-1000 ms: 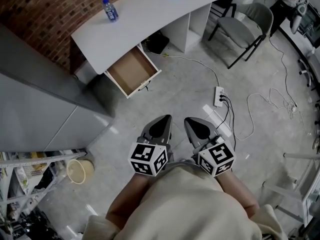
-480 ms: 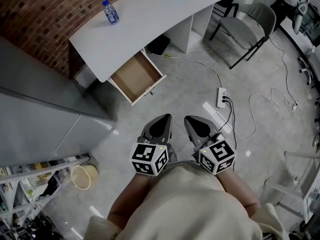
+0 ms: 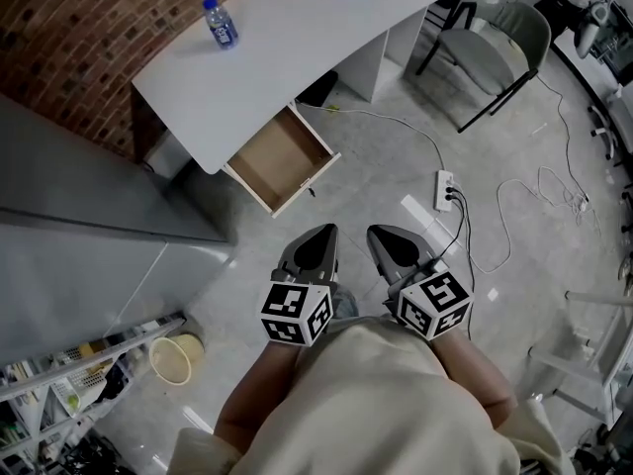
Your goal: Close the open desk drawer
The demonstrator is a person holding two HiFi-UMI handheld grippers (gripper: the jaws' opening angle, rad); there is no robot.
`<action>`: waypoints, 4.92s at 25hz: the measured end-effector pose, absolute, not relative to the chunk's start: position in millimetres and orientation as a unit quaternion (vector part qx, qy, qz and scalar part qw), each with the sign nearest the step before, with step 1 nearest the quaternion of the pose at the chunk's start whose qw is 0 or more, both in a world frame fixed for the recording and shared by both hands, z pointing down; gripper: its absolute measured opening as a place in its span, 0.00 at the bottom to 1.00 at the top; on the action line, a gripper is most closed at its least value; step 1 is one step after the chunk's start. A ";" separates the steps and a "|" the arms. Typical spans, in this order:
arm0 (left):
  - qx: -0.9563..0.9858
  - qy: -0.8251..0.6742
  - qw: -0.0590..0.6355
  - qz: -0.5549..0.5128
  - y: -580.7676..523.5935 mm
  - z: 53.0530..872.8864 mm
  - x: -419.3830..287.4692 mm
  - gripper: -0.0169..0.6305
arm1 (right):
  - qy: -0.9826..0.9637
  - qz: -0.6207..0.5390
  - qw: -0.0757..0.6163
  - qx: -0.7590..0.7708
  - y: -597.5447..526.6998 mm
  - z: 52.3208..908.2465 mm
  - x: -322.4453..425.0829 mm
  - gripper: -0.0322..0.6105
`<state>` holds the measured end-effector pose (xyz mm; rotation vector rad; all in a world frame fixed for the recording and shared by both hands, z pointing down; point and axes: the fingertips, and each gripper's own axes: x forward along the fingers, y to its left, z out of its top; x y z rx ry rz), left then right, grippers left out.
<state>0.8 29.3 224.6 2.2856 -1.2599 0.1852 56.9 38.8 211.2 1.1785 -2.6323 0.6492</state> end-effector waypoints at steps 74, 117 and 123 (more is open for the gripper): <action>0.625 -0.681 0.380 0.051 -108.0 653.8 -108.5 0.03 | -0.859 0.385 0.159 0.296 -176.1 645.8 -38.5 0.05; 0.622 -0.671 0.401 0.034 -156.2 694.0 -120.3 0.40 | -0.891 0.366 0.178 0.202 -198.2 682.0 -75.0 0.26; 0.620 -0.674 0.401 0.023 -157.0 685.6 -120.8 0.40 | -0.892 0.366 0.167 0.206 -199.1 673.4 -75.6 0.26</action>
